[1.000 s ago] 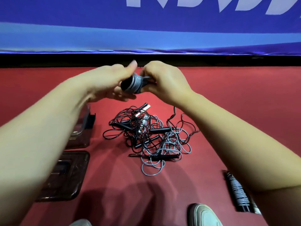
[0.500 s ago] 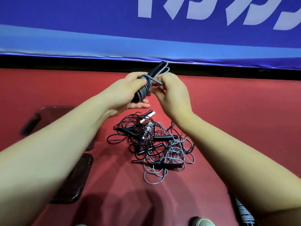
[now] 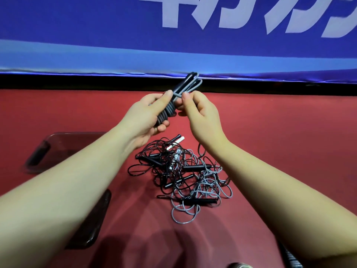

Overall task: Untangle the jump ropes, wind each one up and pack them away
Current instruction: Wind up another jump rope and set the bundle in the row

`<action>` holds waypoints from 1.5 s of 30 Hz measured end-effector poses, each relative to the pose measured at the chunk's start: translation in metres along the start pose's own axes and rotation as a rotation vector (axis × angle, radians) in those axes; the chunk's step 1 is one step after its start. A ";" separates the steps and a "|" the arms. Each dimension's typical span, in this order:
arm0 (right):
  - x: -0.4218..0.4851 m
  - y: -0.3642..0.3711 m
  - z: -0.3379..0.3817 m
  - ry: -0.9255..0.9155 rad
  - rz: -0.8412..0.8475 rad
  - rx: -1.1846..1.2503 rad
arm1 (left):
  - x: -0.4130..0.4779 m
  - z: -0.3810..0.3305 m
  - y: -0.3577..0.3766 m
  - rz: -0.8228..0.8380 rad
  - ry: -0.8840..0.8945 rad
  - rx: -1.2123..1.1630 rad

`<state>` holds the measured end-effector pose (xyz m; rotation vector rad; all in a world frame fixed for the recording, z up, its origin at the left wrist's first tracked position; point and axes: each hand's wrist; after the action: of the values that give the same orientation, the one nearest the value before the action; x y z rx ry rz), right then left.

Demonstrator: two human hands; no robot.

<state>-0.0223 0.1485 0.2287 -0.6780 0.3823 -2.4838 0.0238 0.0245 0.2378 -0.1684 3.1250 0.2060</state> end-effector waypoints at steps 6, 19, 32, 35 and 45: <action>-0.001 -0.021 -0.007 0.116 0.269 0.293 | 0.001 -0.010 -0.002 0.021 0.033 -0.158; -0.002 -0.057 -0.041 0.038 0.498 -0.203 | -0.010 -0.006 -0.003 0.387 -0.029 -0.279; -0.005 -0.053 -0.050 -0.041 0.856 -0.622 | -0.015 0.000 0.012 0.410 0.030 0.071; 0.001 -0.051 -0.057 0.021 0.736 -0.492 | -0.017 0.006 0.008 0.477 -0.033 0.037; 0.010 -0.083 -0.008 0.154 0.788 -0.985 | -0.012 0.015 0.025 0.401 -0.156 1.239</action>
<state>-0.0682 0.2122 0.2589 -0.5152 1.6208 -1.4870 0.0334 0.0523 0.2261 0.4432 2.4860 -1.5356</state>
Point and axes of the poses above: each hand's wrist, its own x-axis towards the middle knuckle, its own y-axis out of the palm, z = x × y, and after that the axes turned 13 degrees about z, right-handed
